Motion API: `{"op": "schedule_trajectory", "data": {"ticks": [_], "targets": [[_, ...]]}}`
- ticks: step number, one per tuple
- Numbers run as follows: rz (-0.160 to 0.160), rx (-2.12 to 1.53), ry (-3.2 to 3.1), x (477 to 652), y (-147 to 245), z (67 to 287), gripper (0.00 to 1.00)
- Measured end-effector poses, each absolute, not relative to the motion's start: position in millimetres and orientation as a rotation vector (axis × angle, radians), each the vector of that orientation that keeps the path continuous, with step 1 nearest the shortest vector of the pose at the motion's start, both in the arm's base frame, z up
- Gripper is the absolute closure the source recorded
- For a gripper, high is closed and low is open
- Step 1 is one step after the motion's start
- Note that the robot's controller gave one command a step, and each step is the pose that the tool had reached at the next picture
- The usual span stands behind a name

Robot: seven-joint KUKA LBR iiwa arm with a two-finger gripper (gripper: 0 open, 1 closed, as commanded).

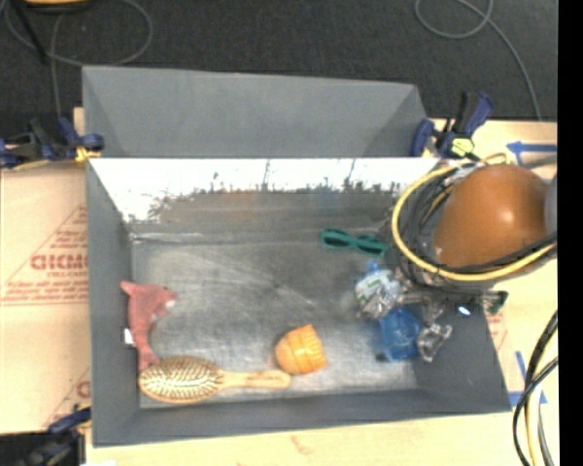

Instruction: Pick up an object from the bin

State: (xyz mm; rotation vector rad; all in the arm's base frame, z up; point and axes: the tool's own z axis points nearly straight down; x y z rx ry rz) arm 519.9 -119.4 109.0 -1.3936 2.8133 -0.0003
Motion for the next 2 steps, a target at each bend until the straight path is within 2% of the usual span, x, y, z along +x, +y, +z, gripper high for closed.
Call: {"op": "schedule_trajectory", "data": {"ticks": [1,2], "targets": [[0.001,-1.815,2.569,515.1,-128.7,90.5,1.00],[0.001,-1.814,2.569,515.3,-128.6,90.4,1.00]]}}
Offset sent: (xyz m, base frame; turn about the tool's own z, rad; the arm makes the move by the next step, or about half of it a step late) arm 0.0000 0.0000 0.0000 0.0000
